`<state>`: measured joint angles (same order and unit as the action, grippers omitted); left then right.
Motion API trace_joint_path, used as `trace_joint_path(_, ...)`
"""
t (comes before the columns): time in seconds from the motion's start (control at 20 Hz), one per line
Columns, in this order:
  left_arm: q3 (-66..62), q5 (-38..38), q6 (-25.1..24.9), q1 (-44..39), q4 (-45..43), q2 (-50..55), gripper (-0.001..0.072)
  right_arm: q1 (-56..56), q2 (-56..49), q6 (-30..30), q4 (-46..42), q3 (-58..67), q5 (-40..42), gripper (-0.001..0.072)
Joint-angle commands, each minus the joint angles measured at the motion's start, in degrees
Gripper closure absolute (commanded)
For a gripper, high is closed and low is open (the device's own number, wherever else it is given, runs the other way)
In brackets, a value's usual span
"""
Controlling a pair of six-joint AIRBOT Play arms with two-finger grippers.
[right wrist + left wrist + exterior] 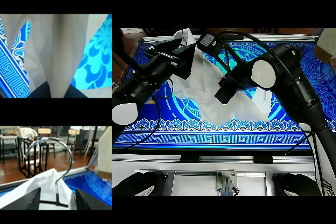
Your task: Fold the shirts.
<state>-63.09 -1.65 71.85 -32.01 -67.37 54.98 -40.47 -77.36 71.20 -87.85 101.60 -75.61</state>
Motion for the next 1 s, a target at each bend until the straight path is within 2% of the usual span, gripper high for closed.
trace_joint_path(0.0,-0.1,6.4,2.1,-0.5,-0.1,2.8,0.0208,-0.1,0.0,-0.3,1.2,0.1,-1.1,0.0660)
trace_joint_path(0.05,-0.1,7.9,4.0,-0.4,-0.1,3.3,0.0214,-0.1,0.0,-0.3,1.2,0.1,-1.5,0.0660)
trace_joint_path(0.15,-0.2,8.9,7.2,-0.5,-0.1,4.0,0.0409,-0.1,0.0,-0.3,1.1,0.1,-1.4,0.0660)
trace_joint_path(0.2,-0.2,8.9,8.1,-0.4,-0.1,4.2,0.0549,-0.1,0.0,-0.4,0.9,0.1,-1.0,0.0659)
trace_joint_path(0.3,-0.2,9.0,9.0,-0.4,-0.1,4.5,0.0664,-0.1,0.1,-1.4,0.6,0.1,0.7,0.0656)
trace_joint_path(0.4,-0.2,8.9,9.0,-0.1,-0.1,4.4,0.0665,-0.1,0.3,-1.4,0.3,0.1,3.8,0.0645)
trace_joint_path(0.45,-0.4,9.0,9.0,0.3,-0.1,4.4,0.0665,0.0,0.8,-1.2,0.3,0.1,5.9,0.0532)
trace_joint_path(0.5,-0.8,8.9,9.0,1.0,-0.1,4.3,0.0665,-0.1,1.4,-1.1,0.4,0.1,8.1,0.0272)
trace_joint_path(0.55,-1.3,8.9,9.0,1.8,-0.1,4.0,0.0665,-0.1,2.3,-1.2,0.5,0.1,9.9,0.0213)
trace_joint_path(0.7,-3.4,8.9,9.9,4.3,0.3,3.0,0.0665,-0.1,4.7,-1.4,0.5,0.1,13.0,0.0213)
trace_joint_path(0.8,-4.8,8.2,15.5,5.1,0.9,3.1,0.0665,-0.1,4.7,-2.6,0.5,0.0,14.9,0.0216)
trace_joint_path(0.9,-5.2,7.0,16.5,5.1,0.9,2.9,0.0665,-0.1,4.2,-2.9,1.4,0.0,17.6,0.0236)
trace_joint_path(0.95,-5.4,6.0,16.5,5.1,0.9,2.8,0.0665,-0.1,4.0,-3.0,2.5,0.0,18.8,0.0415)
